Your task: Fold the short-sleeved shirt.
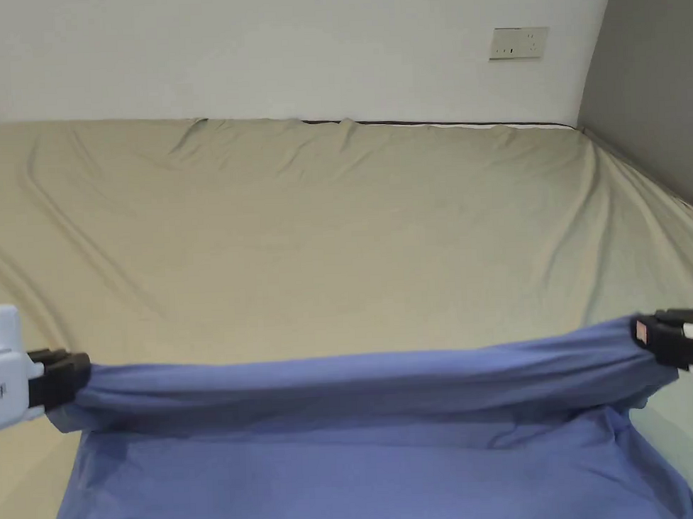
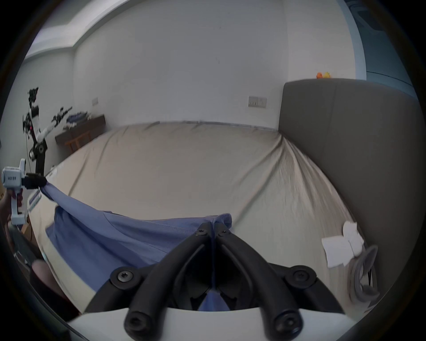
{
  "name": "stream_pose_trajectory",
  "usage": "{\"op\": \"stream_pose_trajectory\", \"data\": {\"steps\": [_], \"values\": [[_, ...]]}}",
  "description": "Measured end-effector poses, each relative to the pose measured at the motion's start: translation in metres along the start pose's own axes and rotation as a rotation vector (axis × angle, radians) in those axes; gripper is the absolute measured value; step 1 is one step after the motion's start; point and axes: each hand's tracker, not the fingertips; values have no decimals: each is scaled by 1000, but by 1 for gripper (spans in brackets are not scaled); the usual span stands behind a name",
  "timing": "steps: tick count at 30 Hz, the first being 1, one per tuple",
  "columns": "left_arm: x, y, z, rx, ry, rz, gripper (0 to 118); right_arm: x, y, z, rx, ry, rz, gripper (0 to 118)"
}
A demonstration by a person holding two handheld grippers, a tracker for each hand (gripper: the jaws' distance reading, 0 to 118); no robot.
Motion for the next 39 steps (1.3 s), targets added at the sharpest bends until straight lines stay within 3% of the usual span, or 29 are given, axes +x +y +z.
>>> {"op": "stream_pose_trajectory", "data": {"steps": [9,17,20,24,26,27,28,29,30,31,32,36,39], "values": [[21,-107,22,-155,-6,51,2,-9,-94,18,-86,-11,-60,1],[19,-127,25,-173,-10,131,2,0,-112,17,-132,-31,-112,1],[24,-131,19,-191,16,107,2,-6,-126,6,-203,-65,-49,1],[30,-141,13,-196,44,55,2,-11,-146,-6,-235,-94,-96,2],[30,-141,16,-173,52,91,14,-14,-149,-7,-212,-108,-95,3],[31,-141,18,-164,62,103,29,-13,-150,-8,-207,-112,-88,5],[34,-139,21,-159,83,97,57,-13,-148,-7,-205,-116,-84,20],[33,-135,26,-154,117,77,80,-12,-142,-1,-206,-119,-91,42],[36,-130,32,-152,144,51,94,-12,-133,9,-197,-140,-115,71],[39,-123,42,-118,136,24,95,-12,-125,22,-144,-194,-141,102],[44,-114,56,-53,116,-1,94,-10,-115,35,-66,-216,-161,110],[73,-64,115,199,123,-107,94,-18,-64,102,230,-241,-203,110],[100,-37,167,431,96,-130,93,-45,-36,149,435,-263,-141,110]]}}
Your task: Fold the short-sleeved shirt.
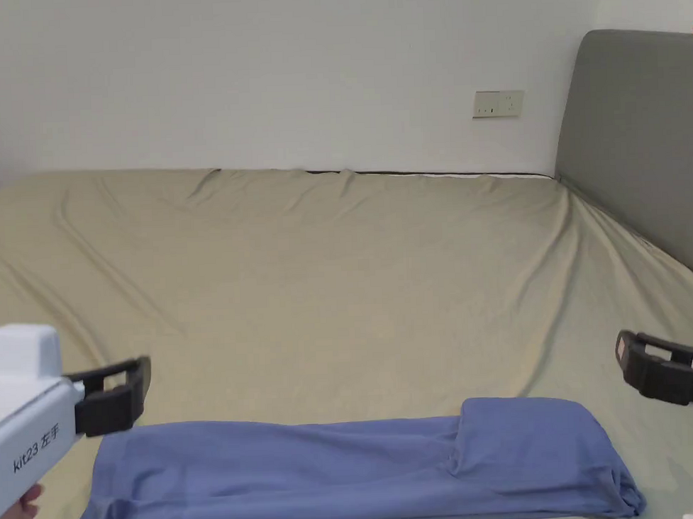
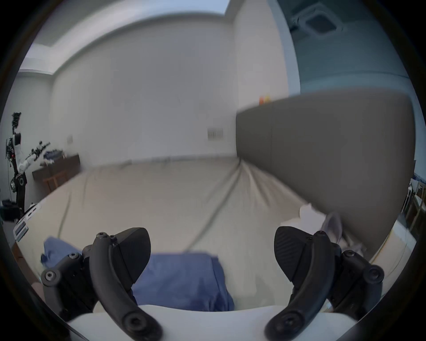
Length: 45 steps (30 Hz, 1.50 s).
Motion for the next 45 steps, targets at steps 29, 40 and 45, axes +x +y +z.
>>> {"op": "stream_pose_trajectory", "data": {"steps": [29,40,45], "values": [[-105,-74,-97,-516,-305,471,22,-47,-47,14,-53,155,59,0],[-174,-191,-174,-689,-451,906,111,-24,-67,-6,-166,157,-7,0],[-182,-216,-217,-609,-610,995,108,-20,-70,-11,-179,101,68,0]]}}
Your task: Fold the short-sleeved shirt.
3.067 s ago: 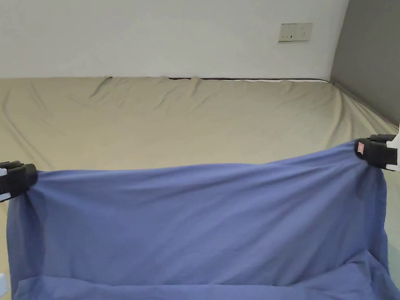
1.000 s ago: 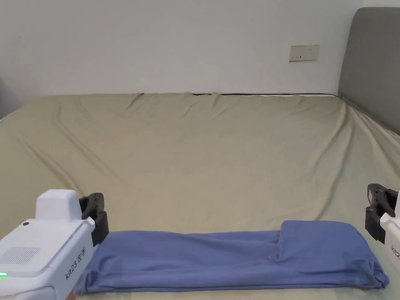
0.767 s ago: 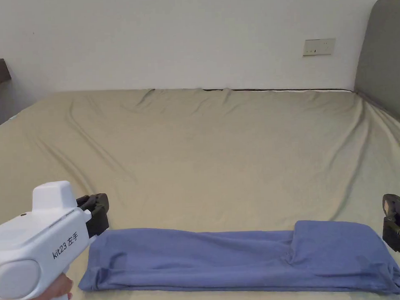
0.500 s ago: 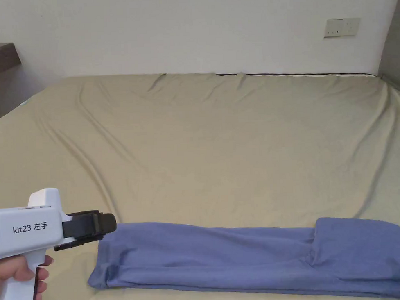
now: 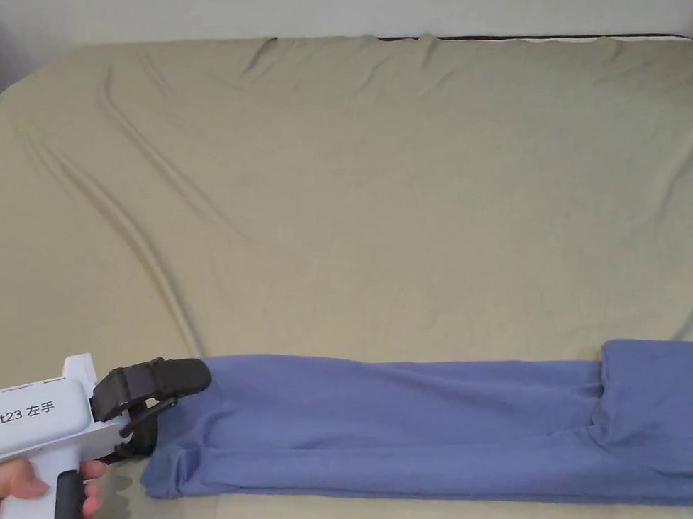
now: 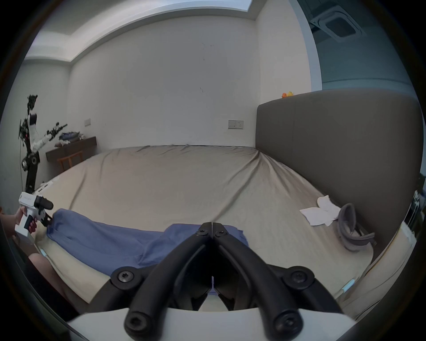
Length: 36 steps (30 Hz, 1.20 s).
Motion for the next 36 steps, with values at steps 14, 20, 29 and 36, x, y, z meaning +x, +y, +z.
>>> {"op": "stream_pose_trajectory", "data": {"steps": [14,20,29,36], "values": [[54,5,-28,-141,245,-154,9,16,-8,-14,-39,7,11,0],[102,11,6,-176,280,-215,9,17,-7,-13,-22,43,10,0],[123,29,50,-205,648,-192,9,23,-3,-9,15,107,-4,0],[193,23,6,-180,749,-289,9,34,0,-17,21,161,-51,0]]}}
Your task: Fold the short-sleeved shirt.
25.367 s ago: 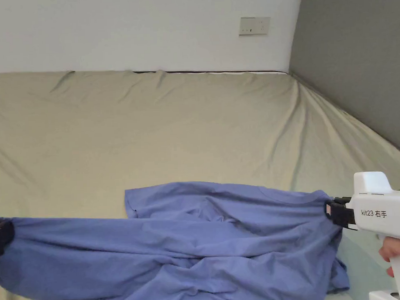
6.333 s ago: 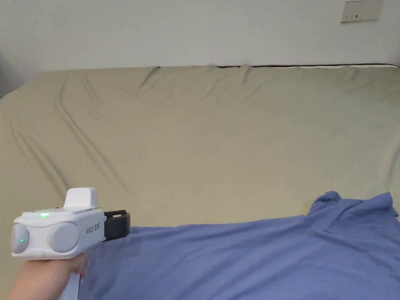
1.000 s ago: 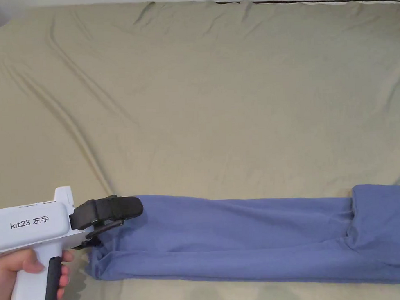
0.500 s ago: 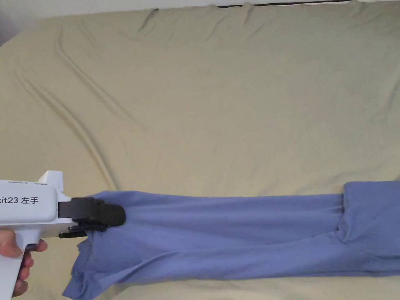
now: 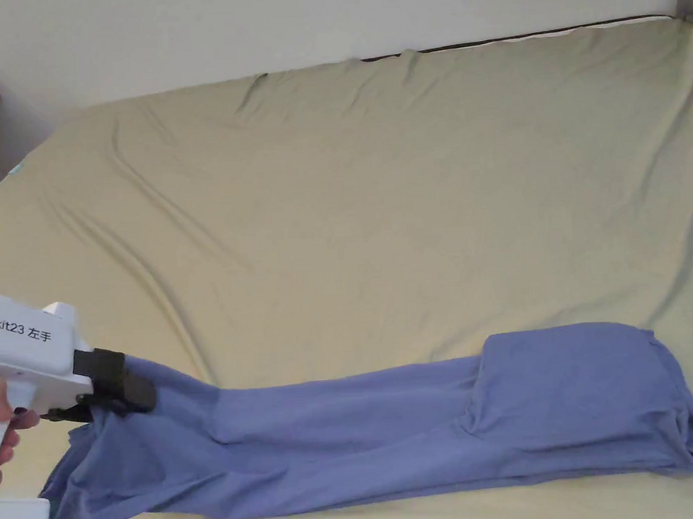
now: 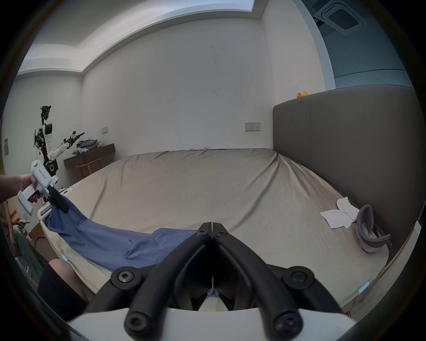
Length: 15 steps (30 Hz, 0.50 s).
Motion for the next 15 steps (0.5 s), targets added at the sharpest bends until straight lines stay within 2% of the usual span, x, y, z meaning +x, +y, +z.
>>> {"op": "stream_pose_trajectory", "data": {"steps": [3,10,15], "values": [[58,0,4,-40,4,-93,9,5,0,-2,6,19,11,0],[194,-41,-14,-98,-4,-192,9,26,-3,-9,-2,61,-10,0],[241,-59,-63,-153,9,-182,9,21,-2,-7,0,63,-31,0]]}}
